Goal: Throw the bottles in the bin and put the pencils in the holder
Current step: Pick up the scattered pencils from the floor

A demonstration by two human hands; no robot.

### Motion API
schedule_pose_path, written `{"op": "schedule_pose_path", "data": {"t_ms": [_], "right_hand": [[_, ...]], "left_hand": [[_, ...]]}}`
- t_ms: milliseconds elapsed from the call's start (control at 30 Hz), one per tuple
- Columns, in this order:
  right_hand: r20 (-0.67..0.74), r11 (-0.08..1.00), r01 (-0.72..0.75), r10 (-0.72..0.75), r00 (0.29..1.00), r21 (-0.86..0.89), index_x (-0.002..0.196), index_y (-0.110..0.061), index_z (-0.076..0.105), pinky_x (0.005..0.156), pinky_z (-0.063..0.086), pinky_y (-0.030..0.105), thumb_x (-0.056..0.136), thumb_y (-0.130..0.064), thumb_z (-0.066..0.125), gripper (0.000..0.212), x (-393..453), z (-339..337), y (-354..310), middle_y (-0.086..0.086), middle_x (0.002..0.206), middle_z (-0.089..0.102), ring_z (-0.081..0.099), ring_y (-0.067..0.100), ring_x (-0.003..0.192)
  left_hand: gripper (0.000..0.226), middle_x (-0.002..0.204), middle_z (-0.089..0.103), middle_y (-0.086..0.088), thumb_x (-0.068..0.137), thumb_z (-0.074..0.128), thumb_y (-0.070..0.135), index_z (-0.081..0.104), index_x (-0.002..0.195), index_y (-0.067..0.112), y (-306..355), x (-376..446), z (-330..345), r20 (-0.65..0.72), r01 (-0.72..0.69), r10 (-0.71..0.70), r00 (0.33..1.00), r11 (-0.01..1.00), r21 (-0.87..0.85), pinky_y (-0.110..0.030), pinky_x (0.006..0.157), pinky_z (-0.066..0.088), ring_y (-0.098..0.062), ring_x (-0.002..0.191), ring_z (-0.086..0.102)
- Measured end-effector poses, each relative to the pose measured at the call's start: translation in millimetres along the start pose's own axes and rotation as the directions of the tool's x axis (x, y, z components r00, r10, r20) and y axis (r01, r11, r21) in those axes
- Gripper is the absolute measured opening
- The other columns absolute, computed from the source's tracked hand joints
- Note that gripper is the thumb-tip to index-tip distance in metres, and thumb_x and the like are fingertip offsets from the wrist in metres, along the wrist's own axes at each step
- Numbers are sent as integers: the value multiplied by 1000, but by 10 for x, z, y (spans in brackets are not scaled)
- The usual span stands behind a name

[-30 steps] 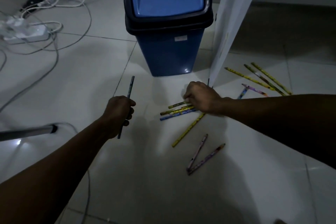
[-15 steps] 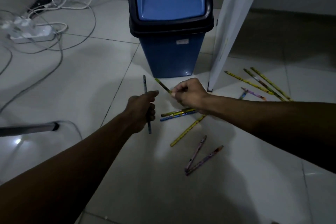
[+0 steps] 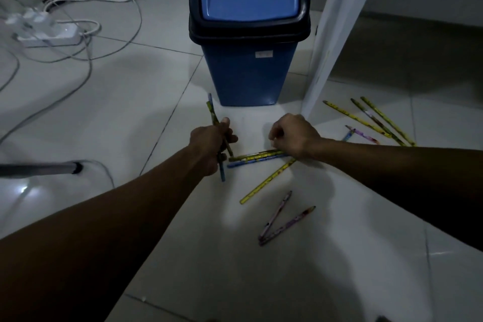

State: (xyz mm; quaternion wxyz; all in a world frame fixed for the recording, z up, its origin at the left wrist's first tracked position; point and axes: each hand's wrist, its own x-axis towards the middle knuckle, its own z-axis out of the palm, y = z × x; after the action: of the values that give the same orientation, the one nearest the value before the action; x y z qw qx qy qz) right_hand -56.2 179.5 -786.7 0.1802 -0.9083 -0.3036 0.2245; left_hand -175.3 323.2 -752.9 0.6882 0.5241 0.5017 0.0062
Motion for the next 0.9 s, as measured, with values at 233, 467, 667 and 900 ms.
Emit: {"op": "schedule_pose_path", "data": {"t_ms": [233, 467, 667, 900], "right_hand": [[76, 937, 219, -206, 976, -271, 105, -19, 78, 82, 53, 40, 85, -28, 70, 23, -84, 108, 73, 5, 108, 66, 59, 25, 103], [95, 981, 135, -122, 988, -143, 82, -22, 71, 78, 54, 35, 74, -20, 78, 11, -23, 121, 86, 1, 92, 71, 65, 21, 90], [68, 994, 106, -105, 992, -9, 79, -17, 75, 80, 57, 36, 75, -14, 80, 7, -49, 80, 92, 0, 81, 73, 68, 17, 83], [160, 765, -81, -29, 987, 638, 73, -15, 71, 62, 51, 12, 81, -6, 77, 13, -196, -26, -244, -1, 71, 68, 61, 4, 65]], "left_hand": [[30, 79, 54, -5, 96, 54, 35, 61, 100, 6, -67, 52, -259, -112, -3, 19, 993, 990, 141, -30, 67, 41, -15, 66, 45], [30, 77, 50, -8, 96, 55, 32, 55, 82, 6, -93, 49, -329, -137, 60, -47, 989, 994, 92, -26, 58, 43, -16, 62, 46], [28, 51, 38, -1, 90, 64, 33, 54, 85, 8, -216, 43, -246, -79, 116, -120, 990, 992, -58, -22, 40, 32, -12, 43, 34], [28, 80, 63, -8, 87, 68, 29, 62, 97, 4, -246, -29, -31, 138, 49, -30, 990, 990, -133, -19, 37, 31, -6, 37, 32]]}}
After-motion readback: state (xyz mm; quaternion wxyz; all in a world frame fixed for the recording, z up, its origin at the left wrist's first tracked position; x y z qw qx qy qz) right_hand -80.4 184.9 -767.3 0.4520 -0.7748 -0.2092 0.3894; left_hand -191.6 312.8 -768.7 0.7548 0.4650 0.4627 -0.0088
